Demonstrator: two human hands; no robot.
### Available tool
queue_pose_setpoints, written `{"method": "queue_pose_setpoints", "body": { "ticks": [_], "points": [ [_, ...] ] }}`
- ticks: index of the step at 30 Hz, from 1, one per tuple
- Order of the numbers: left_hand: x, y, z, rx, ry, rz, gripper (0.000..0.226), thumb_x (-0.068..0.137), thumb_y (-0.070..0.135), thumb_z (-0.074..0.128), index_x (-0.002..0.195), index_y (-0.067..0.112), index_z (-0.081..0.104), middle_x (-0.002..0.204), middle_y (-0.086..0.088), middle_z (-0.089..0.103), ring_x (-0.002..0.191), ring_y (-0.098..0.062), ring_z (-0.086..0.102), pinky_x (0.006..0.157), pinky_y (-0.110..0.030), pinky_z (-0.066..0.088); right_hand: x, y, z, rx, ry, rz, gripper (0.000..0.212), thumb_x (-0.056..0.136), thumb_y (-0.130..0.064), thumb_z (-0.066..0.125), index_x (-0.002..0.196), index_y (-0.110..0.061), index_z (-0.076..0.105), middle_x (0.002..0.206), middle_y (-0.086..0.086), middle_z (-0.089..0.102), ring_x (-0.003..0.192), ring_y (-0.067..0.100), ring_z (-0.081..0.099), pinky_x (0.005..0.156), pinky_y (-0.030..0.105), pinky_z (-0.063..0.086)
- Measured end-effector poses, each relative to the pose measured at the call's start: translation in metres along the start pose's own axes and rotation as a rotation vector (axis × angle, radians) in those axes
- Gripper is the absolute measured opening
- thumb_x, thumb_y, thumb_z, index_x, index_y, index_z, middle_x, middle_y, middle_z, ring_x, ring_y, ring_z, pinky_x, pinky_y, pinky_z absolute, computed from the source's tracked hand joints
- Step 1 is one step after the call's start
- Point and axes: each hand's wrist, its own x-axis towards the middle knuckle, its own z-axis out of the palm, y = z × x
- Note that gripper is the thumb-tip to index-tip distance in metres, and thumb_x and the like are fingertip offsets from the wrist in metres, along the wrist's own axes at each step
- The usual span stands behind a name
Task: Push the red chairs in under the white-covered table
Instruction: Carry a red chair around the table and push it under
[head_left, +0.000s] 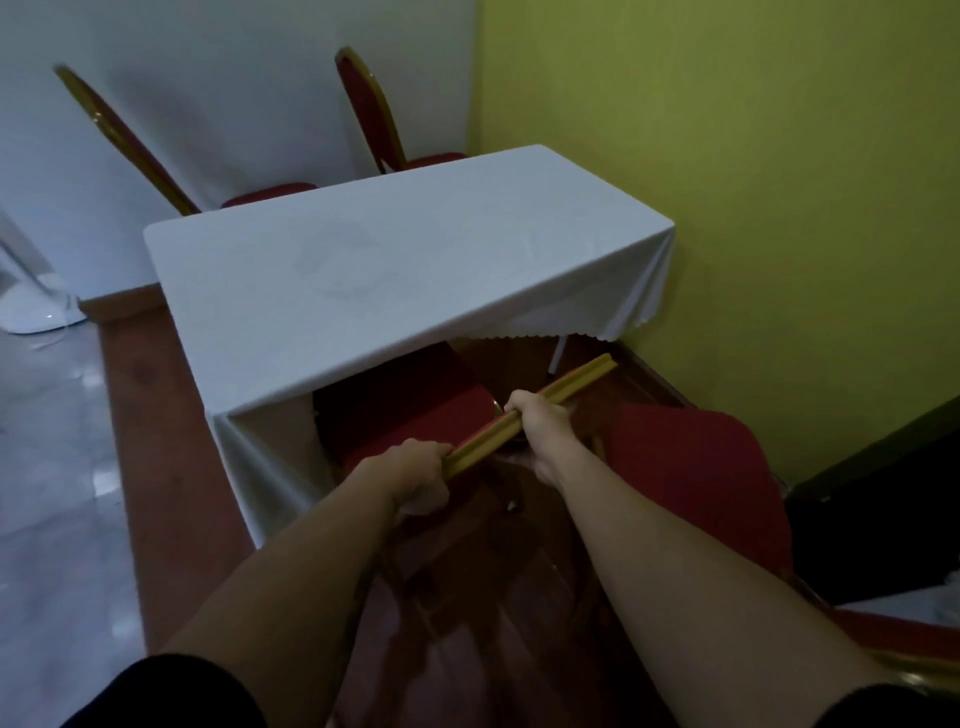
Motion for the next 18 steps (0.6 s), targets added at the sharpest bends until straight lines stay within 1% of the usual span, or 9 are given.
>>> {"method": "queue_pose_setpoints", "body": {
  "ticks": [2,4,7,9,11,12,14,16,18],
  "points": [
    [0.001,-0.008,-0.003,-0.007,0.006,-0.021,0.079,0.091,0.015,0.057,0.162,0.034,0.025,0.146,-0.013,0.048,0.120,-0.035,0.061,0.099,-0.044,0.056,0.004,0.003,0.008,0.010,0.008,-0.015,0.092,0.060,-0.023,0.067,0.147,-0.010,0.043,0.102,0.017,0.070,0.088,0.031,0.074,0.058,0.045,0.062],
    [0.002,-0.016,-0.004,-0.011,0.021,-0.030,0.078,0.092,0.015,0.056,0.161,0.034,0.026,0.144,-0.013,0.050,0.117,-0.034,0.062,0.096,-0.042,0.057,0.011,0.007,0.015,0.017,0.008,-0.034,0.101,0.058,-0.026,0.068,0.154,-0.013,0.037,0.106,0.017,0.070,0.088,0.030,0.074,0.055,0.043,0.062],
    [0.004,-0.024,-0.005,-0.019,0.060,-0.024,0.076,0.093,0.015,0.056,0.161,0.031,0.028,0.142,-0.014,0.052,0.116,-0.033,0.062,0.088,-0.036,0.055,0.010,0.005,0.022,-0.007,0.004,-0.034,0.096,0.063,-0.027,0.068,0.153,-0.012,0.038,0.104,0.014,0.070,0.089,0.027,0.073,0.055,0.039,0.061],
    [0.005,-0.027,-0.005,-0.023,0.069,-0.003,0.075,0.093,0.015,0.057,0.161,0.030,0.029,0.140,-0.013,0.054,0.111,-0.030,0.063,0.081,-0.032,0.053,0.004,-0.001,0.023,-0.055,-0.022,-0.012,0.082,0.072,-0.030,0.070,0.147,-0.007,0.046,0.107,0.013,0.069,0.093,0.027,0.071,0.056,0.037,0.061],
    [0.004,-0.027,-0.009,-0.011,0.049,0.020,0.070,0.093,0.016,0.057,0.159,0.027,0.033,0.136,-0.012,0.056,0.103,-0.025,0.061,0.079,-0.032,0.052,0.000,-0.006,0.017,-0.132,-0.063,0.031,0.067,0.083,-0.037,0.073,0.138,-0.006,0.051,0.117,0.013,0.067,0.097,0.029,0.069,0.063,0.040,0.062],
    [0.005,-0.027,-0.013,0.003,0.028,0.034,0.066,0.093,0.017,0.058,0.156,0.025,0.038,0.132,-0.011,0.057,0.098,-0.023,0.060,0.078,-0.032,0.053,-0.003,-0.009,0.012,-0.171,-0.087,0.046,0.069,0.084,-0.042,0.076,0.137,-0.008,0.048,0.121,0.013,0.065,0.099,0.032,0.068,0.069,0.043,0.063],
    [0.007,-0.022,-0.025,0.040,-0.007,0.070,0.056,0.091,0.020,0.061,0.146,0.021,0.048,0.120,-0.007,0.058,0.092,-0.021,0.061,0.074,-0.032,0.056,-0.011,-0.015,-0.004,-0.253,-0.129,0.039,0.082,0.080,-0.051,0.078,0.143,-0.012,0.043,0.132,0.015,0.061,0.107,0.036,0.067,0.081,0.050,0.061],
    [0.010,-0.009,-0.039,0.072,0.003,0.136,0.055,0.088,0.026,0.066,0.141,0.020,0.053,0.119,-0.005,0.059,0.098,-0.022,0.063,0.079,-0.033,0.058,-0.022,-0.023,-0.028,-0.369,-0.115,-0.012,0.088,0.085,-0.049,0.076,0.155,-0.016,0.035,0.145,0.017,0.053,0.118,0.037,0.062,0.085,0.049,0.059],
    [0.016,0.015,-0.053,0.077,0.049,0.245,0.051,0.088,0.029,0.067,0.138,0.021,0.056,0.116,-0.003,0.062,0.101,-0.022,0.064,0.084,-0.034,0.057,-0.033,-0.032,-0.060,-0.451,-0.043,-0.072,0.087,0.090,-0.042,0.073,0.160,-0.021,0.026,0.150,0.016,0.050,0.122,0.033,0.060,0.085,0.045,0.058]
  ]
}}
